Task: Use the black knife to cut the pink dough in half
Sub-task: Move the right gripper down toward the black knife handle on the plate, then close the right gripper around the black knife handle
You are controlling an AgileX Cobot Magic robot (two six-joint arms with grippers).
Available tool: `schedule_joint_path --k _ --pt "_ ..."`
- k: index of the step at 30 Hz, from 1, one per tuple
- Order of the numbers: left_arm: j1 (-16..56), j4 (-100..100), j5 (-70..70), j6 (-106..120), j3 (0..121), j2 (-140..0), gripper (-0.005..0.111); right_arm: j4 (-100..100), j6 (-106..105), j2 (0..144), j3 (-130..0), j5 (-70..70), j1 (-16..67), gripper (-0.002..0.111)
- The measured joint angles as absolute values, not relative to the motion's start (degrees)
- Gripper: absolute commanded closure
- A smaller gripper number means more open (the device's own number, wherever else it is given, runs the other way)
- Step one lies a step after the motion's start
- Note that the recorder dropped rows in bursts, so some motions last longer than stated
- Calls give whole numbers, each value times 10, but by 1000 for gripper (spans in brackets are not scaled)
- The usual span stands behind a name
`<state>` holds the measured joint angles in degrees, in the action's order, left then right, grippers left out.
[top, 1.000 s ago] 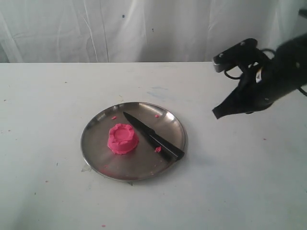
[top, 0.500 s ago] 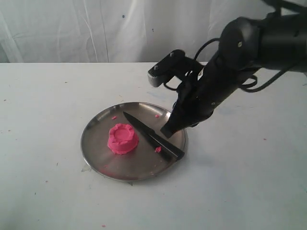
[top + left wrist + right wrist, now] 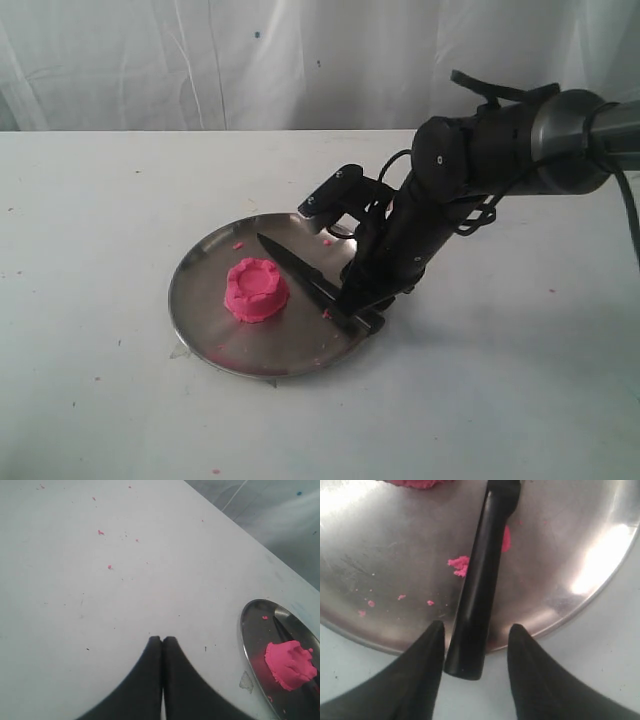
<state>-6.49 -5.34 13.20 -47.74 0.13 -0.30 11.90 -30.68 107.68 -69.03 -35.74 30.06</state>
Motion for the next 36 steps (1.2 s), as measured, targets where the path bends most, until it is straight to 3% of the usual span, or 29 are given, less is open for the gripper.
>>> schedule_joint_path --k 16,27,36 --pt "-65 -53 132 -477 1 -3 107 114 -308 1077 -704 -364 322 68" --pt "-65 -53 132 -477 1 -3 107 -157 -123 1119 -743 -337 384 68" --pt "-65 -53 132 -477 1 -3 107 -181 -102 1164 -746 -341 384 68"
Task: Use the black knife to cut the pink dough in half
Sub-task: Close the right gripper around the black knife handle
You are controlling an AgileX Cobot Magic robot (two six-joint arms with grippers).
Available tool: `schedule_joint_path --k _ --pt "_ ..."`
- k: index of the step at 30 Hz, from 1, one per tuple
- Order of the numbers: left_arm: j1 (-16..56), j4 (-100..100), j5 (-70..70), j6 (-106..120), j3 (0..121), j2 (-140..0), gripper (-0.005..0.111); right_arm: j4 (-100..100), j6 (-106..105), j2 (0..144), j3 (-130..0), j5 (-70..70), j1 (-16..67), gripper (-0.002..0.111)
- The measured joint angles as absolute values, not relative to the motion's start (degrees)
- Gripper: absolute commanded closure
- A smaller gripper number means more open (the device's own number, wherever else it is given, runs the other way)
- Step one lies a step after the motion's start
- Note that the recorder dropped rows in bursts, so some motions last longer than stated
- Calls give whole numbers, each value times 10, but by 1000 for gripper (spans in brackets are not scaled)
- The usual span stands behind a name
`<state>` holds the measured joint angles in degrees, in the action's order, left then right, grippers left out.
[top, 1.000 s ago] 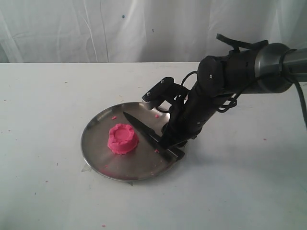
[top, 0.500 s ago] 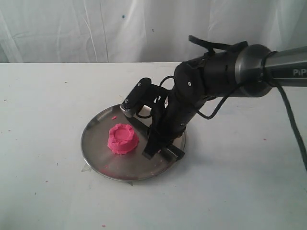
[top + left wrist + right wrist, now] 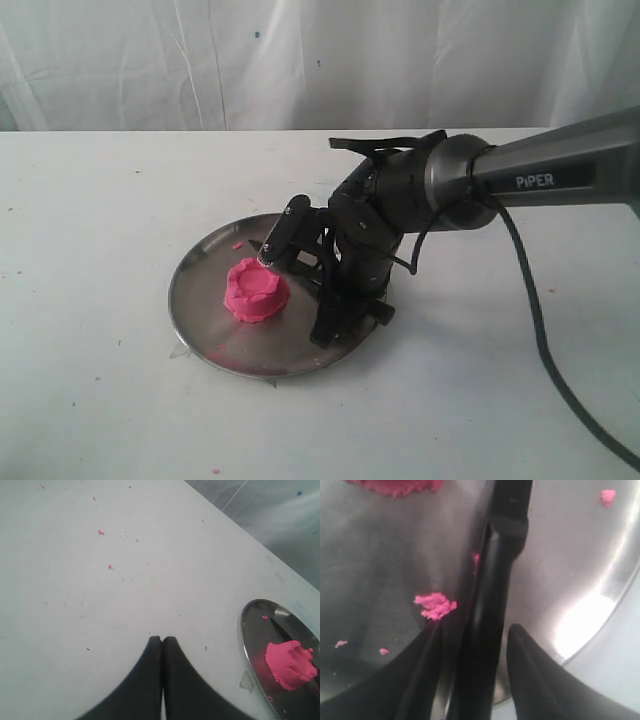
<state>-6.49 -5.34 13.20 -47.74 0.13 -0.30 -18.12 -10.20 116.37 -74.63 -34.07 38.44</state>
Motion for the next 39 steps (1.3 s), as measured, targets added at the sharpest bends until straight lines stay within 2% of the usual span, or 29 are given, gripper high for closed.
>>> schedule_joint_path --k 3,5,10,21,29,39 --pt "-65 -53 132 -477 1 -3 107 -183 -101 1166 -746 -340 384 71" --pt "-65 -53 132 -477 1 -3 107 -185 -101 1166 -746 -337 384 77" --pt "-65 -53 132 -477 1 -3 107 -204 -97 1166 -746 -336 384 109" --pt "-65 -53 132 -477 1 -3 107 -300 6 1143 -746 -420 384 108" --pt "-65 -53 132 -477 1 -3 107 -208 -22 1117 -746 -524 383 108" --pt "-65 -53 132 -477 1 -3 107 -119 -110 1117 -746 -502 383 106"
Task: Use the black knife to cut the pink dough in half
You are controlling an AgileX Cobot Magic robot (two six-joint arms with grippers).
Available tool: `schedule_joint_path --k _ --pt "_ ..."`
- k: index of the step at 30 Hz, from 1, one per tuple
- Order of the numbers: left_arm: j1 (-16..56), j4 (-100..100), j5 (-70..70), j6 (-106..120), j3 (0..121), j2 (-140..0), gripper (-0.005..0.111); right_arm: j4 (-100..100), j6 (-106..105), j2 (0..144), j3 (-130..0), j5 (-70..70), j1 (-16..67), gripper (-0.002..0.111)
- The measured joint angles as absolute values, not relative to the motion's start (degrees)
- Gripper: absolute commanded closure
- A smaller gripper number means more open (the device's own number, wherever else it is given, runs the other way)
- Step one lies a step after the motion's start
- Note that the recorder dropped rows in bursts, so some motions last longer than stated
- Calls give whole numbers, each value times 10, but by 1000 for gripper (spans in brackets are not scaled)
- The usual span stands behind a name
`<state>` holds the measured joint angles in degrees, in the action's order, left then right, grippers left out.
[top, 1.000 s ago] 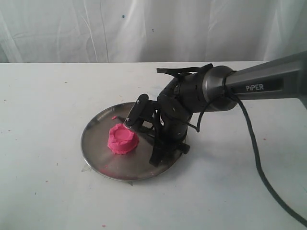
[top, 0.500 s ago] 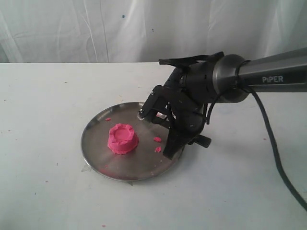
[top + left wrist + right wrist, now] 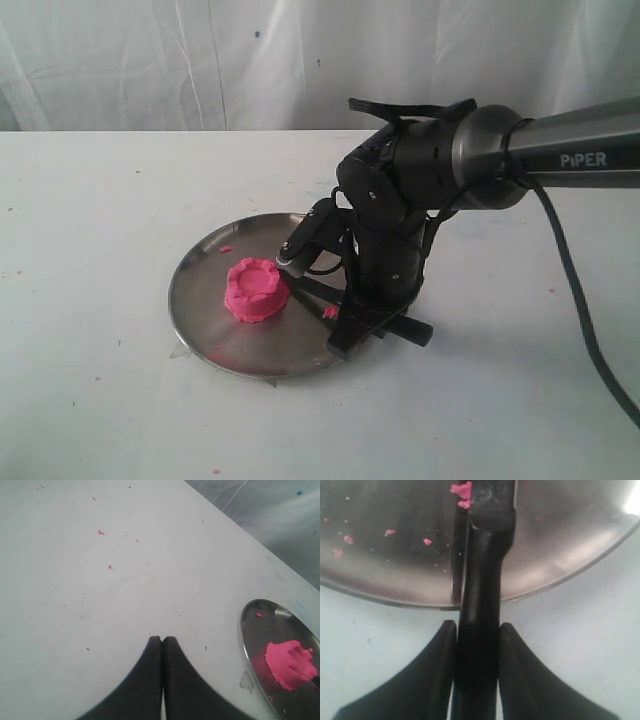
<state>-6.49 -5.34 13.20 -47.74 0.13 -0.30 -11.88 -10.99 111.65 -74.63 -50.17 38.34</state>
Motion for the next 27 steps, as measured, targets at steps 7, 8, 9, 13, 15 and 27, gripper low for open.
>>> schedule_joint_path --k 7,8,9,13,15,27 --pt "-65 -53 132 -477 1 -3 107 -119 -120 1118 -746 -487 383 88" --pt "-65 -53 132 -477 1 -3 107 -119 -121 1119 -746 -487 383 88" --pt "-65 -53 132 -477 1 -3 107 -119 -121 1120 -746 -487 383 88" --pt "-65 -53 132 -477 1 -3 107 -119 -121 1121 -746 -486 383 84" --pt "-65 -53 132 -477 1 -3 107 -119 -121 1122 -746 -486 383 80" --pt "-65 -53 132 -477 1 -3 107 -123 -122 1123 -746 -486 383 69"
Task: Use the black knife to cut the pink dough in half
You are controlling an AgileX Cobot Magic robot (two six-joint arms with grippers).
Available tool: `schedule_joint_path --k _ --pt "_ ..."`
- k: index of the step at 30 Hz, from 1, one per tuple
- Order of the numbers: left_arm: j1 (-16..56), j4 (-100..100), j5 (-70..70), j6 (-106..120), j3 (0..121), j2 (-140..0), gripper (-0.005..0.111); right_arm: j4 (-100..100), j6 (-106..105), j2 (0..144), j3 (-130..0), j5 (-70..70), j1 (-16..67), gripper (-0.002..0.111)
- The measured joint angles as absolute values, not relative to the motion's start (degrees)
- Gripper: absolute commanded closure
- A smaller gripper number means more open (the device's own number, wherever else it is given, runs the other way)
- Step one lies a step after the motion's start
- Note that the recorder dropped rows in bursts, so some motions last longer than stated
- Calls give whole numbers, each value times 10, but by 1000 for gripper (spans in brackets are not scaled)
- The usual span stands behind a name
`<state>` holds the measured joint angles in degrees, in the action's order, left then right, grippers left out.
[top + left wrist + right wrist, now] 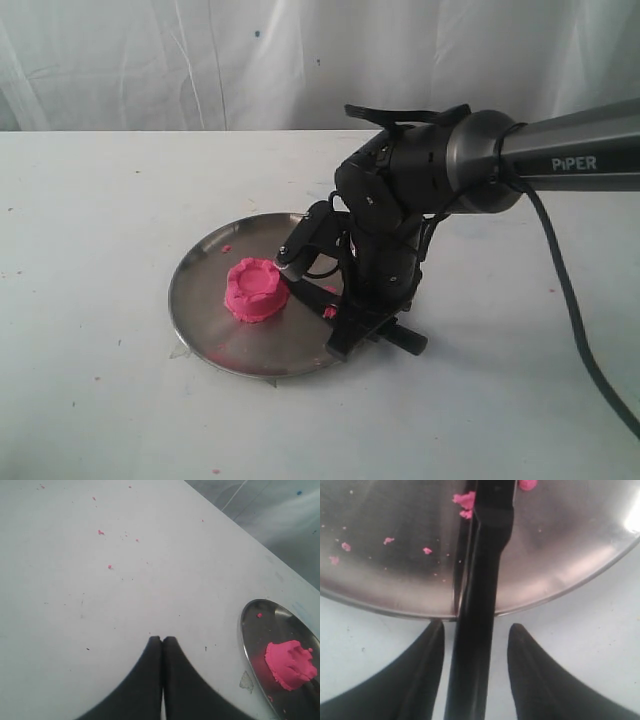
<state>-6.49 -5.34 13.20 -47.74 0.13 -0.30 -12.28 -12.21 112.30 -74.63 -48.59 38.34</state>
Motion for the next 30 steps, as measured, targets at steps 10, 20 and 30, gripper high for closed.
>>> schedule_joint_path --k 10,20,30 --pt "-65 -53 132 -477 1 -3 107 -132 -112 1003 -746 -520 385 69" --pt "-65 -53 132 -477 1 -3 107 -472 163 961 -674 -642 577 77" --pt "-65 -53 132 -477 1 -3 107 -525 251 1106 -617 -625 598 69"
